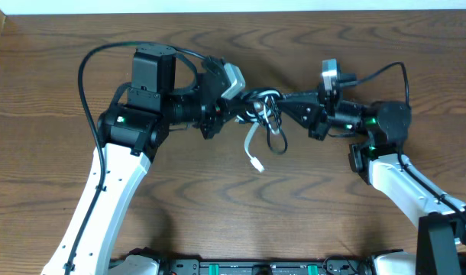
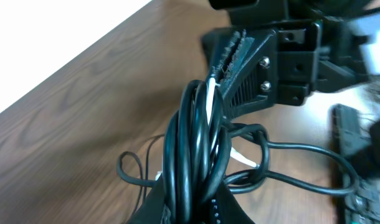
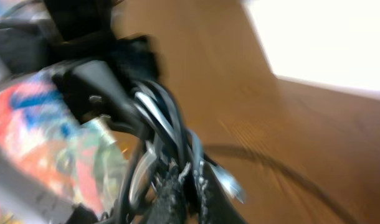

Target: Untangle cables

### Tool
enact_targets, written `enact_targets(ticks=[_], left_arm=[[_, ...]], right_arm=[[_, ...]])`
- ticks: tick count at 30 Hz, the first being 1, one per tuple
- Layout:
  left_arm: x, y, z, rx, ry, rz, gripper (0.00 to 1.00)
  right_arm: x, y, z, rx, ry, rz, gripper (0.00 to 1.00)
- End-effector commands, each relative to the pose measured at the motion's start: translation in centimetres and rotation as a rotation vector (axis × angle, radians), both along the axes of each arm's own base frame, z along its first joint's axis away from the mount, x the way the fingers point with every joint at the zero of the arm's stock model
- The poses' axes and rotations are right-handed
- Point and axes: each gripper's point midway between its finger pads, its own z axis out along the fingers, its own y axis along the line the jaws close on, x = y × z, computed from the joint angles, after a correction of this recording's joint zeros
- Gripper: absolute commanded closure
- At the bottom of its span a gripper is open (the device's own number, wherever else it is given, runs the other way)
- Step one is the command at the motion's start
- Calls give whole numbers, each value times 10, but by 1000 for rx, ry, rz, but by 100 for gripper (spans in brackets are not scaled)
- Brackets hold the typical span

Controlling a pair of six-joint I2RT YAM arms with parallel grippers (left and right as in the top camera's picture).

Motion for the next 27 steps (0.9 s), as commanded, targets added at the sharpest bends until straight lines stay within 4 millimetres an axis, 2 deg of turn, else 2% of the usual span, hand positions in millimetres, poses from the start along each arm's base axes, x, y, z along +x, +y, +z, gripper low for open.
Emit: enact_targets(ticks=[1, 3, 6, 9, 12, 15, 23, 27], left_arm=[[19, 14, 1, 24, 39, 152, 93], [19, 14, 1, 23, 39, 152, 93], [19, 14, 1, 23, 38, 152, 93], [20, 14, 2, 21, 29, 153, 93], [26, 17, 2, 34, 10, 179, 93], [32, 22, 0, 61, -4, 221, 92], [47, 22, 16, -23, 23, 311, 92], [48, 22, 17, -38, 42, 323, 93]], right_arm=[[46, -24, -20, 0, 140, -243, 99], [53, -27, -30, -12, 189, -284, 99], [53, -27, -30, -19, 177, -287, 97], [52, -26, -30, -21, 176, -278, 77], [45, -23, -31, -32, 160, -237, 72], [36, -18, -31, -41, 154, -176, 71], [8, 8, -31, -63, 110, -31, 78], [0, 21, -28, -64, 84, 2, 82]])
